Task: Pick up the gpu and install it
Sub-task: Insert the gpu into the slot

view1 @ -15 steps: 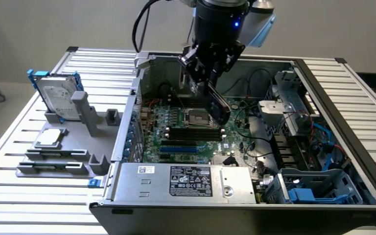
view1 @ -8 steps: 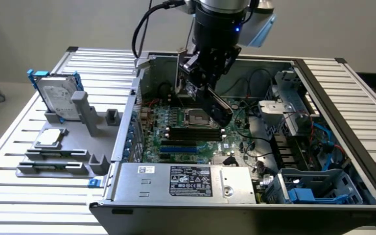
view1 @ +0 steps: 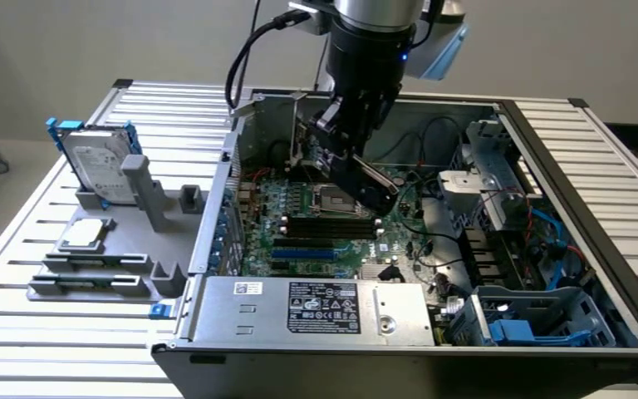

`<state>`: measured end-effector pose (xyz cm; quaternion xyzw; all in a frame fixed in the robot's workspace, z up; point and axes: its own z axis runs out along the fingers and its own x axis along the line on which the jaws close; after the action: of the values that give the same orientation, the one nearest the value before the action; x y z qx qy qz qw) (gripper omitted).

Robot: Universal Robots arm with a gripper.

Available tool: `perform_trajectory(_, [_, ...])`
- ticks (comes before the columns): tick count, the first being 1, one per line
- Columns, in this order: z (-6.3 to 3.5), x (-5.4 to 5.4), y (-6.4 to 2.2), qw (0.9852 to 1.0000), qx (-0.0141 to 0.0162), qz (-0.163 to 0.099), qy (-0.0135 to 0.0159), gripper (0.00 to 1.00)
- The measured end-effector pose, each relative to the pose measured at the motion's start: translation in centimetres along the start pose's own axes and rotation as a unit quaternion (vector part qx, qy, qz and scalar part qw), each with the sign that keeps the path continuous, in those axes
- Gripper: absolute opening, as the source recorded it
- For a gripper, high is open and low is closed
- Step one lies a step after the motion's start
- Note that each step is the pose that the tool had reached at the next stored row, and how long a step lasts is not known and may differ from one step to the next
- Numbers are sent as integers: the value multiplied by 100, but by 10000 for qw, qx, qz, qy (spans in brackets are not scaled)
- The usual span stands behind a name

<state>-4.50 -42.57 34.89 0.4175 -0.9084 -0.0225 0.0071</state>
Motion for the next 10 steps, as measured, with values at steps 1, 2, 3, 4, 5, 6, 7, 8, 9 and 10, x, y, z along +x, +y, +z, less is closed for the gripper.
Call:
perform_trajectory(1, [7,0,0,10000,-1,-90,4,26])
perform_trajectory(2, [13,0,-1,9998,-1,-180,8,26])
perform_trajectory(3, [20,0,-1,9996,-2,-272,13,26])
perform_trajectory(4, [26,0,-1,9993,-2,-363,17,26])
perform_trajectory(5, [32,0,-1,9990,-3,-451,21,26])
perform_trajectory(6, [39,0,-2,9985,-3,-550,25,26])
perform_trajectory(7, [45,0,-2,9979,-4,-639,30,26])
perform_trajectory(8, [51,0,-3,9973,-4,-729,34,26])
perform_trajectory(9, [57,0,-3,9966,-5,-819,38,26])
perform_trajectory(10, [63,0,-3,9959,-5,-908,42,26])
